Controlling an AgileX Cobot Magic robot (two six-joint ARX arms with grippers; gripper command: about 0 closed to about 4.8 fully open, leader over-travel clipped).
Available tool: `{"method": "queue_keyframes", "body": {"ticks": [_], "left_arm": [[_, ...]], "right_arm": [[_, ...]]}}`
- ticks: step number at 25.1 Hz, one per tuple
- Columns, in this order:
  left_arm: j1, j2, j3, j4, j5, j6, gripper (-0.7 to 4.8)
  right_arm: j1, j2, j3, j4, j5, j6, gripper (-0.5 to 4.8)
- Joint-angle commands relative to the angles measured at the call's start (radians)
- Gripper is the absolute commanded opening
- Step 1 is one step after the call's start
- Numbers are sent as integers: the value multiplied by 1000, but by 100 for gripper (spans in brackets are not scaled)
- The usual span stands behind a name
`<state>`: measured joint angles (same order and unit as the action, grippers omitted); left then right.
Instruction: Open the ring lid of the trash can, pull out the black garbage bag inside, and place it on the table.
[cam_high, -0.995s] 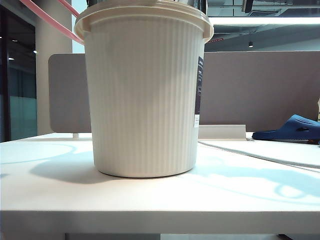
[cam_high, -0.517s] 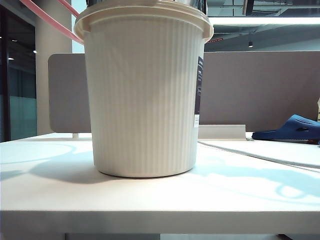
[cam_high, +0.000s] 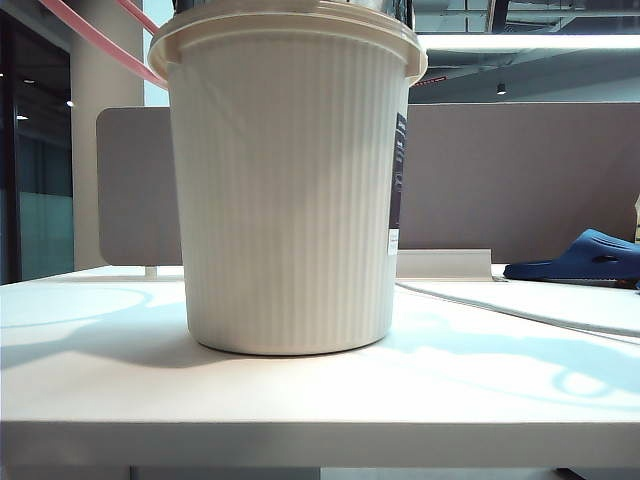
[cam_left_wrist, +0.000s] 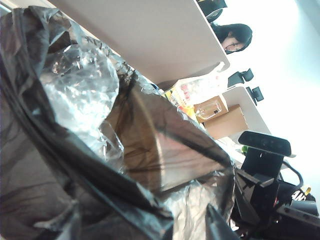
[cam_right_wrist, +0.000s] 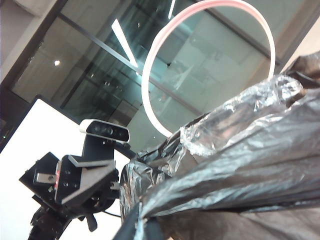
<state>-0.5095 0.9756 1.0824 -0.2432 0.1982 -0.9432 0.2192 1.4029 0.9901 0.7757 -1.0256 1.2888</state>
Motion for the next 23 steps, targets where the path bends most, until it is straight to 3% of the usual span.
{"method": "queue_keyframes", "body": {"ticks": [1,9,13,18,20,23], "left_arm": [[-1,23,5,23,6,-12,314],[-1,60,5,107,12,-18,295],[-1,75,5,111,27,-17,183],[-1,93,5,110,26,-14,171],[-1,99,5,111,27,-14,69],[-1,109,5,111,26,-6,57]], "right_arm": [[2,-4,7,5,-10,-10,-1],[2,-4,7,5,-24,-14,-1],[2,-4,7,5,-24,-15,-1],[2,-4,7,-12,-24,-29,-1],[2,-4,7,-31,-27,-41,-1],[3,-4,7,-39,-27,-49,-1]]}}
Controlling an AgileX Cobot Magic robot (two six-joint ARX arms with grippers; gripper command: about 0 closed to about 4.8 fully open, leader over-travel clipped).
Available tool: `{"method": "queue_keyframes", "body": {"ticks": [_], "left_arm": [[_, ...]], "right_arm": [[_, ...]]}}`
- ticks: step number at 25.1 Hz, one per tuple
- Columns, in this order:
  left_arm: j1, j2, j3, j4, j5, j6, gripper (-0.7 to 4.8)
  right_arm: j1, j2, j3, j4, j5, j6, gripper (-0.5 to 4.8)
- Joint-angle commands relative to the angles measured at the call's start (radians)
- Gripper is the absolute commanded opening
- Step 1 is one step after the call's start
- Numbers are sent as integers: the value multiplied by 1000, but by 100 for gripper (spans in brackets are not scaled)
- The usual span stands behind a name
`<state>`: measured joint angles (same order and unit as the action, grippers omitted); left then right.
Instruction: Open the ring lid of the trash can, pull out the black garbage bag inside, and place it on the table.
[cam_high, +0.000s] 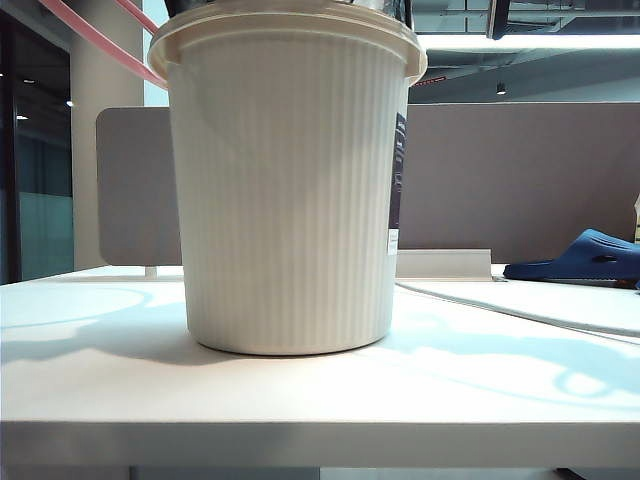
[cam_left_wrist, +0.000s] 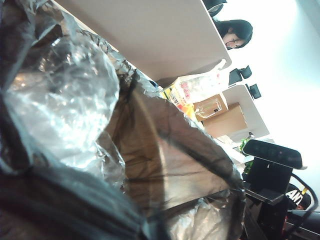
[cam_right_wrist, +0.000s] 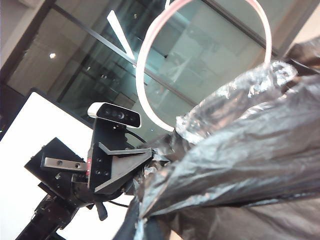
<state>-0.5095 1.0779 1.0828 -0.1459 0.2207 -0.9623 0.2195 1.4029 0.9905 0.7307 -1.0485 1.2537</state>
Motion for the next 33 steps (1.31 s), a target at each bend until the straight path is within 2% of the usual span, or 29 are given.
{"method": "queue_keyframes", "body": {"ticks": [1,3,8,20,33], "left_arm": [[-1,8,4,11,4,13,55],[-1,10,4,15,4,29,-5],[-1,10,4,49,4,50,-6],[-1,10,8,258,54,61,-6],[-1,14,21,374,53,65,-6]], "right_arm": [[2,-4,6,6,-4,-14,-1],[3,-4,6,6,-5,-17,-1],[20,-4,7,6,-1,-25,-1],[32,-5,15,14,38,-23,-1],[37,-4,138,0,71,3,-1]]}}
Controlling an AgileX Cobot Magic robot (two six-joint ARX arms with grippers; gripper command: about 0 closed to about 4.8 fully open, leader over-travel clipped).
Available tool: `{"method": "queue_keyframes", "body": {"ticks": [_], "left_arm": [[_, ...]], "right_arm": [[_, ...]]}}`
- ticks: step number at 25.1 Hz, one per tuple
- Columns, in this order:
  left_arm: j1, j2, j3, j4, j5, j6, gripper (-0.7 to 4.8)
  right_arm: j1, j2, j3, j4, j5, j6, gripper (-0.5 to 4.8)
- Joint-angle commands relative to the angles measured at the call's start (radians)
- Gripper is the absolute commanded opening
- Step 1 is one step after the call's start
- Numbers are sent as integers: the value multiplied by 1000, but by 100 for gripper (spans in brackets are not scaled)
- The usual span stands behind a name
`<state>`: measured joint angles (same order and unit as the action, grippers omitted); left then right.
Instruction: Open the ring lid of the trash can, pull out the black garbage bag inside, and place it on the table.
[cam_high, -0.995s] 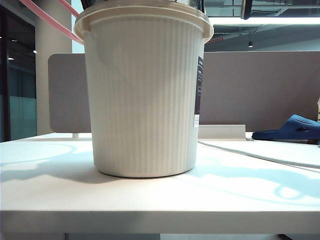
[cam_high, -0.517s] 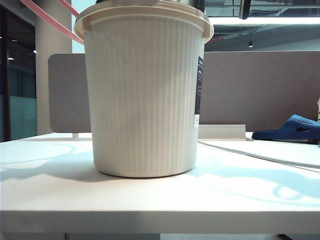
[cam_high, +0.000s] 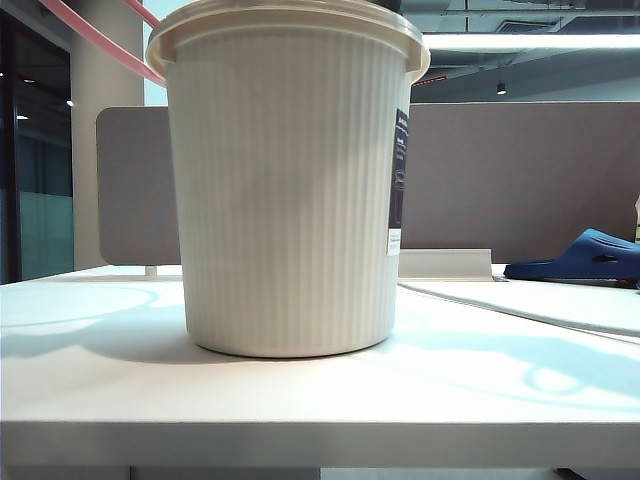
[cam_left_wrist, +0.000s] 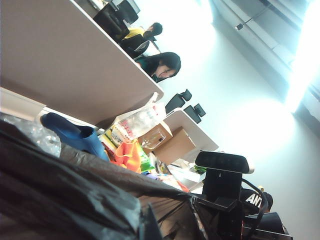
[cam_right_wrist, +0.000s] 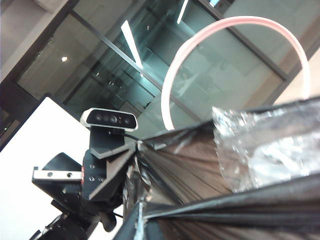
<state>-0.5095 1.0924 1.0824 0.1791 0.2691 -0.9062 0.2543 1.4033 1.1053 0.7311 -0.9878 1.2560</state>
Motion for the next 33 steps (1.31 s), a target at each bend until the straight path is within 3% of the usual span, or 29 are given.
{"method": "queue_keyframes", "body": {"ticks": [1,12,22,33], "left_arm": [[-1,2,31,49,5,9,-6],[-1,93,204,47,47,17,-6],[-1,95,214,103,50,42,-6],[-1,108,216,161,46,42,-6]], "right_arm": [[2,-5,24,2,19,1,-1],[2,-5,25,0,32,5,-1],[3,33,161,-24,48,10,-1],[3,52,161,-16,66,10,-1]]}}
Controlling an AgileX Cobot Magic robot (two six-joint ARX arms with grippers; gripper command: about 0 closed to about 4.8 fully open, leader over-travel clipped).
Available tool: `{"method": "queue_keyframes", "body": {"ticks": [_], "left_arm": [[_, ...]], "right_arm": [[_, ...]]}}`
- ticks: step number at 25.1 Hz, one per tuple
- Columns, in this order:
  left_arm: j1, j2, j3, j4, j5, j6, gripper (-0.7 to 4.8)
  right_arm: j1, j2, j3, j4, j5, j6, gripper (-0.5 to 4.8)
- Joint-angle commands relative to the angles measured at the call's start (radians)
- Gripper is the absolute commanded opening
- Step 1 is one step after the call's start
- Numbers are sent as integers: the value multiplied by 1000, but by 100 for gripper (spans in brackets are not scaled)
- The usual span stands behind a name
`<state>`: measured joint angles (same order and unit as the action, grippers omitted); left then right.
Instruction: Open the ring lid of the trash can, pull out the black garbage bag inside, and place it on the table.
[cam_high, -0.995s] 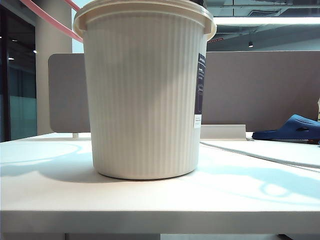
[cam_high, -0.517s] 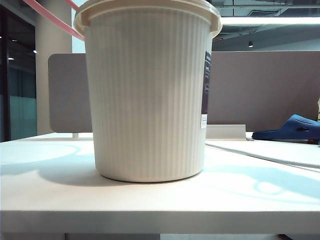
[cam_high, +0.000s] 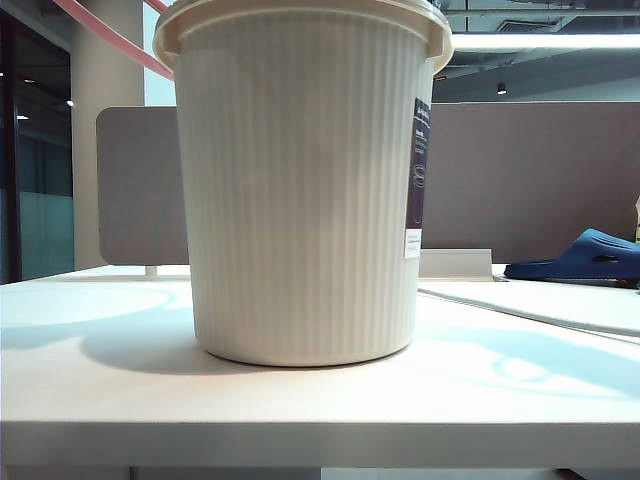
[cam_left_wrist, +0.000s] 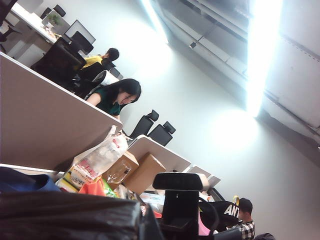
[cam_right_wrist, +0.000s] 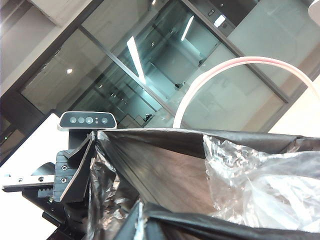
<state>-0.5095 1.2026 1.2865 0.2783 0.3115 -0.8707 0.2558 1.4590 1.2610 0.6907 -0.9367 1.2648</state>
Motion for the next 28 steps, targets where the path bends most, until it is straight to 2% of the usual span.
{"method": "queue_keyframes", "body": {"ticks": [1,8,17,28], "left_arm": [[-1,1,18,62,4,7,-6],[-1,53,117,52,48,6,-6],[-1,121,256,45,97,7,-6],[-1,185,419,35,123,6,-6]], "right_arm": [[2,-4,5,24,19,1,-1],[2,-3,12,25,30,1,-1],[2,47,193,-10,21,4,-1],[2,79,330,-17,45,19,-1]]}}
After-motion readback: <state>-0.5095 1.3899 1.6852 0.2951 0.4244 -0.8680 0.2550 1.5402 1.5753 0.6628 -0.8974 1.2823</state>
